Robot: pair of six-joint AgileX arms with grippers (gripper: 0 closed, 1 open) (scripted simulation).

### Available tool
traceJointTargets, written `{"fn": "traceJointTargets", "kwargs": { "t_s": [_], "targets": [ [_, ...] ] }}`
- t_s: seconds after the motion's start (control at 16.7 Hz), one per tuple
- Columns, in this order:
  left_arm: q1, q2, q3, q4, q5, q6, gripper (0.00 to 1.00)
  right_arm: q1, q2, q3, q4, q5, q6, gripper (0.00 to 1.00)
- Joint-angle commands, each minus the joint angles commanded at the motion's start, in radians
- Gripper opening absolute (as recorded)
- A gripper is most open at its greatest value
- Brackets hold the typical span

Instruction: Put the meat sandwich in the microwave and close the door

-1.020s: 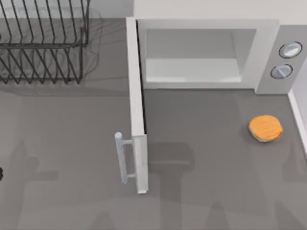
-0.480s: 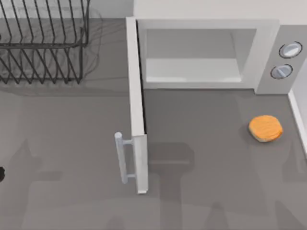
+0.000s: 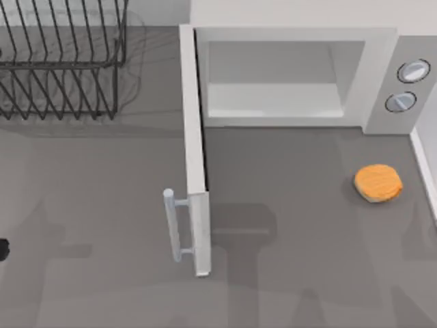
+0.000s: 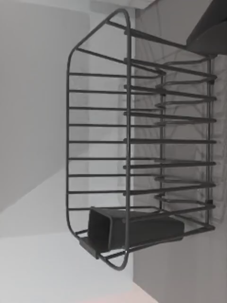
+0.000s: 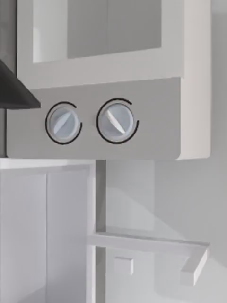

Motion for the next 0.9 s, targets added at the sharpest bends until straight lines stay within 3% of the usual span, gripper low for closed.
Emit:
{"fn": "traceJointTargets", "kwargs": {
  "t_s": [0.48,0.9],
  "targets": [
    [0.060,0.077,0.047,0.026,0.059,0.001,0.00,0.000,0.000,0.000,0.000,0.000,0.000,1.00],
    [-0.019,0.186,0.124,-0.027,0.009,-0.057,0.00,0.000,0.000,0.000,0.000,0.000,0.000,1.00]
  ]
}}
